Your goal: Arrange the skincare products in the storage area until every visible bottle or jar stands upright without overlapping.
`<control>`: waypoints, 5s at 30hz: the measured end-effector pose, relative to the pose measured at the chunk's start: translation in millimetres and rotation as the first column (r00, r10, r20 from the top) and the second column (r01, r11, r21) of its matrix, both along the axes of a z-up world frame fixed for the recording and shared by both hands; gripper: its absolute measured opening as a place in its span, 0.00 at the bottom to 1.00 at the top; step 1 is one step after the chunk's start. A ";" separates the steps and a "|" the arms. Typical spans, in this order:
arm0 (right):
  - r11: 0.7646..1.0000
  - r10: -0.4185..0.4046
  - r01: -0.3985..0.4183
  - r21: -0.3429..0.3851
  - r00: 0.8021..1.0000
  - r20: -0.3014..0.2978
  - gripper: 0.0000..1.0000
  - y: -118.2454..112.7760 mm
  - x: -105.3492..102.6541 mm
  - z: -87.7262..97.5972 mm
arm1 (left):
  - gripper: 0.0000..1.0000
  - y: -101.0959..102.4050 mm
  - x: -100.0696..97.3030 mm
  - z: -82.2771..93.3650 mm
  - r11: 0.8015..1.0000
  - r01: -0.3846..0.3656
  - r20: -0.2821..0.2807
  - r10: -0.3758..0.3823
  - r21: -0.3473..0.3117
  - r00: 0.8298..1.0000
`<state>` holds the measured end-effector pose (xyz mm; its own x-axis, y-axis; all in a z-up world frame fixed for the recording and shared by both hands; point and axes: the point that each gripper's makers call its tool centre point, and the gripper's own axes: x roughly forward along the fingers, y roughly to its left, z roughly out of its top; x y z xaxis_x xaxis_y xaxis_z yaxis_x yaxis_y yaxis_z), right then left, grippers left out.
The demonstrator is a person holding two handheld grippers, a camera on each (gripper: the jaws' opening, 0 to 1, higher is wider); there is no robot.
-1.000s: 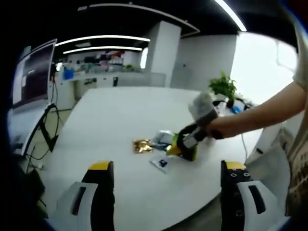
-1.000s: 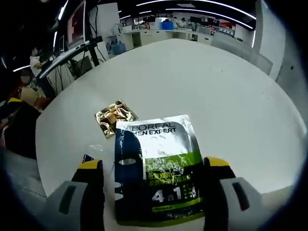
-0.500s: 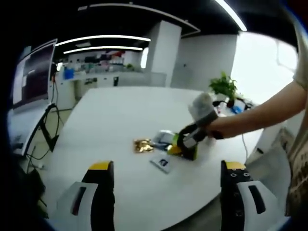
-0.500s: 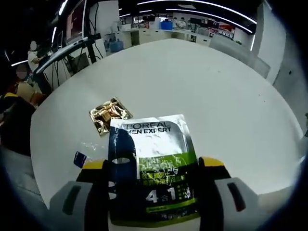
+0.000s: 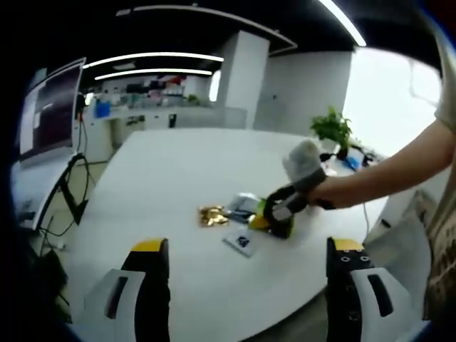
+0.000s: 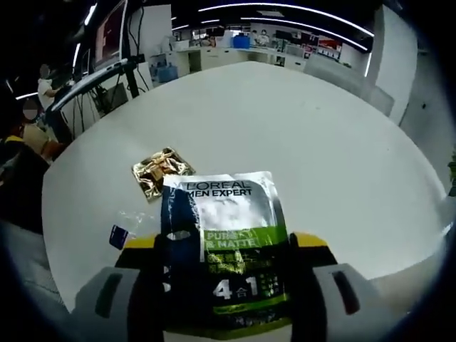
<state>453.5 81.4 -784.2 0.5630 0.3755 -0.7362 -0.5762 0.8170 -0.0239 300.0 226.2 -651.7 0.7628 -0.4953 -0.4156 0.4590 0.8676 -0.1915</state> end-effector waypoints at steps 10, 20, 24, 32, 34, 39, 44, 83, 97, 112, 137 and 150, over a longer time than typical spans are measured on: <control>0.998 0.017 -0.016 -0.057 1.000 0.025 0.27 1.8 -4.5 0.5 | 0.88 -0.9 -0.5 0.1 1.000 0.004 -0.001 -0.004 0.003 1.000; 1.000 -0.022 0.022 0.019 1.000 0.006 0.15 4.7 -6.5 5.5 | 0.88 -1.8 -0.8 -1.9 1.000 0.016 -0.006 -0.016 0.010 1.000; 0.998 -0.009 0.007 0.059 1.000 0.024 0.13 11.4 -14.7 15.5 | 0.88 -2.6 -1.1 -3.1 1.000 0.022 -0.013 -0.022 0.011 1.000; 0.980 0.000 -0.013 0.198 0.998 0.067 0.13 26.9 -35.0 46.5 | 0.88 -3.2 0.3 -2.7 0.999 0.017 -0.048 -0.019 -0.034 0.999; 0.971 0.005 -0.023 0.237 0.997 0.077 0.13 32.1 -41.9 54.9 | 0.88 -2.9 1.6 -2.0 0.999 0.011 -0.057 -0.014 -0.051 0.998; 0.953 0.035 -0.068 0.294 0.993 0.114 0.13 45.2 -59.8 75.9 | 0.88 -3.9 1.0 -0.4 0.997 0.002 -0.070 -0.007 -0.073 0.998; 0.933 0.060 -0.103 0.345 0.989 0.134 0.13 56.2 -80.6 93.6 | 0.88 -13.1 -2.2 6.2 0.993 0.001 -0.082 -0.011 -0.119 0.997; 0.855 0.143 -0.297 0.426 0.923 0.357 0.13 61.0 -171.9 177.2 | 0.29 -72.9 -14.4 62.6 0.912 0.105 -0.089 -0.152 -0.396 0.984; 0.870 0.251 -0.394 0.296 0.871 0.422 0.22 60.9 -185.0 174.4 | 0.06 -74.4 -17.6 73.4 0.881 0.054 -0.111 -0.120 -0.470 0.987; 0.855 0.264 -0.394 0.337 0.890 0.372 0.42 49.3 -194.9 168.2 | 0.00 -82.3 -19.4 70.2 0.923 0.144 -0.082 -0.184 -0.357 0.979; 0.567 0.269 -0.422 0.708 0.907 0.325 0.39 20.8 -179.3 241.5 | 0.00 -113.7 -46.2 97.6 0.775 0.562 -0.047 -0.598 -0.289 0.800; 0.492 0.327 -0.468 0.734 0.881 0.342 0.01 19.7 -194.3 253.3 | 0.00 -119.9 -55.3 97.5 0.708 0.634 -0.082 -0.685 -0.310 0.724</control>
<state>259.2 101.1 -531.0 0.2673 0.9629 0.0360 -0.8916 0.2330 0.3883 244.7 106.3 -554.2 0.1259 -0.9448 -0.3025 0.8309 0.2670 -0.4882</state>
